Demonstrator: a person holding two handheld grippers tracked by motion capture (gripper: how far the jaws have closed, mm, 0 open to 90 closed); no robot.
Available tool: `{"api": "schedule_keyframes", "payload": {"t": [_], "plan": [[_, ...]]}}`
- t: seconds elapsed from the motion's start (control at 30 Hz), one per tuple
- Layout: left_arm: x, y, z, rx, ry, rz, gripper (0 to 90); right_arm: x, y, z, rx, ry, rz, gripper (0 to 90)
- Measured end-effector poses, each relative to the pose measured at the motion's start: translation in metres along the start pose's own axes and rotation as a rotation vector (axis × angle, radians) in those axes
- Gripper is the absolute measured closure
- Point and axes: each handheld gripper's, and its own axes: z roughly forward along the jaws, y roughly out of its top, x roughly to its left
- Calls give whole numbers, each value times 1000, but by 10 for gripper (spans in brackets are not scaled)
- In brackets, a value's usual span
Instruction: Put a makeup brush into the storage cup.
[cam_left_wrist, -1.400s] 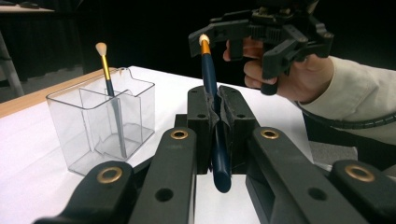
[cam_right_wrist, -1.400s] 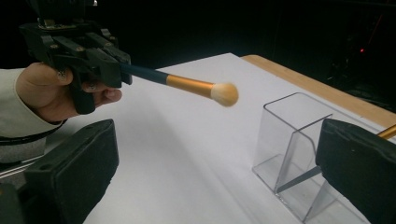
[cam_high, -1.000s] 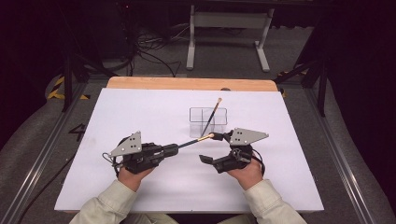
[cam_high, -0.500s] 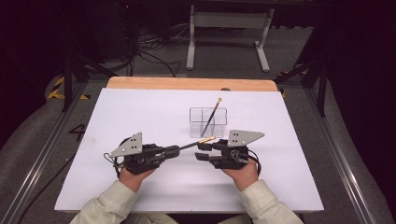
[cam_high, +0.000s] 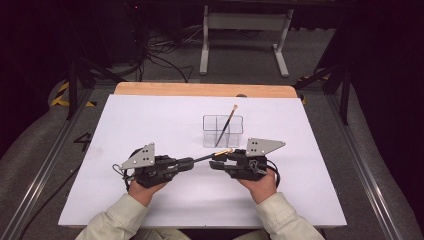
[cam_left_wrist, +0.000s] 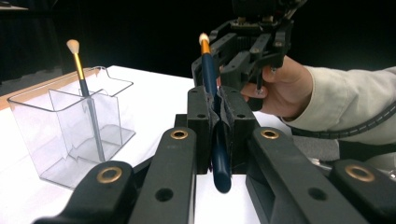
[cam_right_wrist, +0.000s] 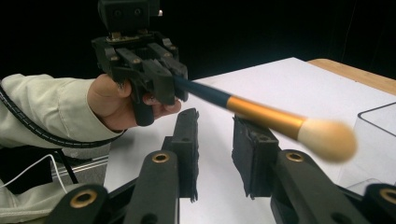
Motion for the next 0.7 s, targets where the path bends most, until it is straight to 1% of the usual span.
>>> {"api": "schedule_keyframes", "payload": {"t": [0.03,0.1,0.23,0.5,0.57,0.6,0.7], "plan": [[0,-1,0,6,-4,-6,836,0,0,0,2,-5,-1,725],[0,-2,0,10,-1,-4,836,0,0,0,1,-6,-4,729],[1,-5,3,34,-11,-5,836,0,1,-2,-6,-2,-4,729],[0,-7,8,71,-18,8,838,-2,1,-2,-33,37,24,708],[-2,-8,10,79,-22,17,838,-2,0,-1,-39,47,32,710],[-2,-8,10,85,-24,27,837,-2,0,-1,-40,49,33,712],[-3,-9,12,90,-31,30,838,-2,1,-1,-46,62,38,733]]}}
